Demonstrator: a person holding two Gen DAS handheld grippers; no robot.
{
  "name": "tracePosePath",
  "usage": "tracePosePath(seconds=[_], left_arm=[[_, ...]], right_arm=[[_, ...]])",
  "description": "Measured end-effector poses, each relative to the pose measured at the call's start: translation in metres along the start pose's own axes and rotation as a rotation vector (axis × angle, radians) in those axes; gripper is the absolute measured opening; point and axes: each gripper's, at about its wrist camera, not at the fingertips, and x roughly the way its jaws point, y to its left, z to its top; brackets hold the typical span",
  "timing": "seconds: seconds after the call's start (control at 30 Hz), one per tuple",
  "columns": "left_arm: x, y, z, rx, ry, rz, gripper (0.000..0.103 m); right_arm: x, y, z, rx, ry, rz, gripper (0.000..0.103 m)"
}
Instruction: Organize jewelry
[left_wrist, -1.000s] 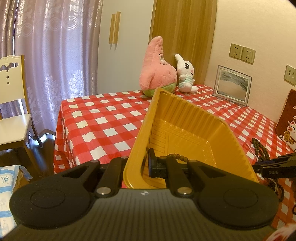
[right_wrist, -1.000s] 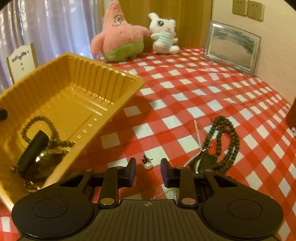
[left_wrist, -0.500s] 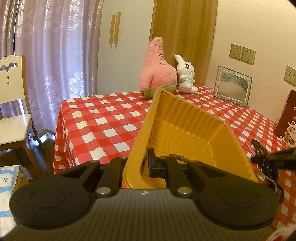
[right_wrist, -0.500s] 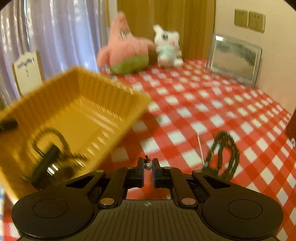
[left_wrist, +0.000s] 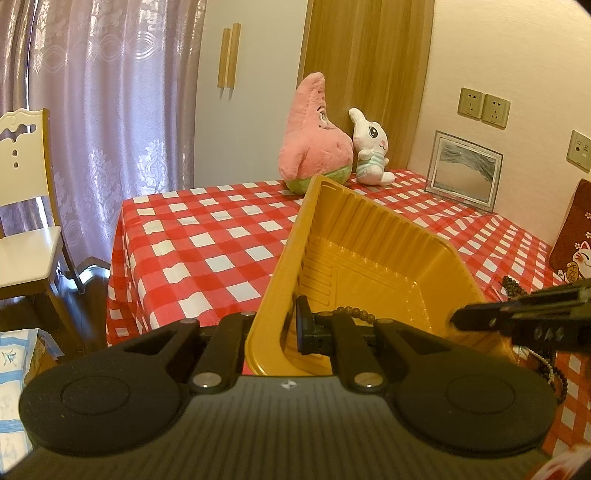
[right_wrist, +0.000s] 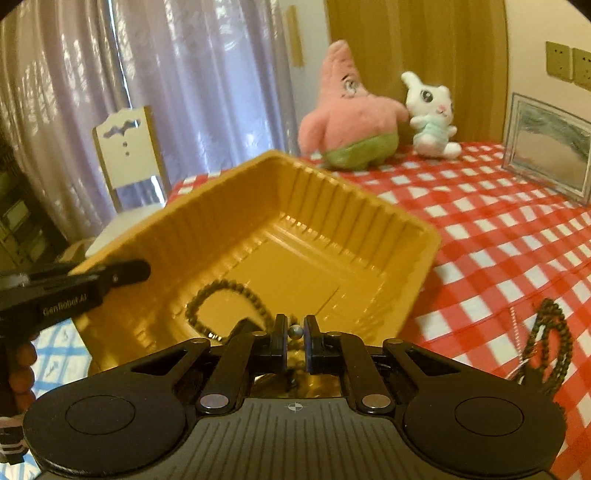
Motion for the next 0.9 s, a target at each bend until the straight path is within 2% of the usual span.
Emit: tracePosePath(seconds=[0.1, 0.17, 0.23, 0.33, 0.43, 0.73, 0.9], left_arm=[[0.000, 0.000, 0.000, 0.001, -0.001, 0.000, 0.008], [0.000, 0.000, 0.000, -0.001, -0.001, 0.000, 0.008], [0.000, 0.000, 0.000, 0.000, -0.001, 0.000, 0.008], [0.000, 0.000, 0.000, 0.000, 0.001, 0.001, 0.008], [-0.001, -0.001, -0.001, 0.001, 0.004, 0.002, 0.008], [-0.002, -0.002, -0.004, 0.007, 0.006, 0.006, 0.008], [-0.002, -0.002, -0.004, 0.011, 0.007, 0.007, 0.008]], right_arm=[[-0.004, 0.002, -0.001, 0.010, -0.010, 0.007, 0.011], [-0.015, 0.004, -0.002, 0.012, -0.039, 0.002, 0.025], [-0.029, 0.001, -0.002, 0.037, -0.069, 0.000, 0.030], [-0.051, -0.007, -0.007, 0.072, -0.090, -0.025, 0.031], [-0.070, -0.021, -0.019, 0.104, -0.081, -0.092, 0.031], [-0.101, -0.085, -0.066, 0.271, 0.040, -0.316, 0.031], [-0.114, -0.113, -0.078, 0.388, 0.043, -0.337, 0.031]])
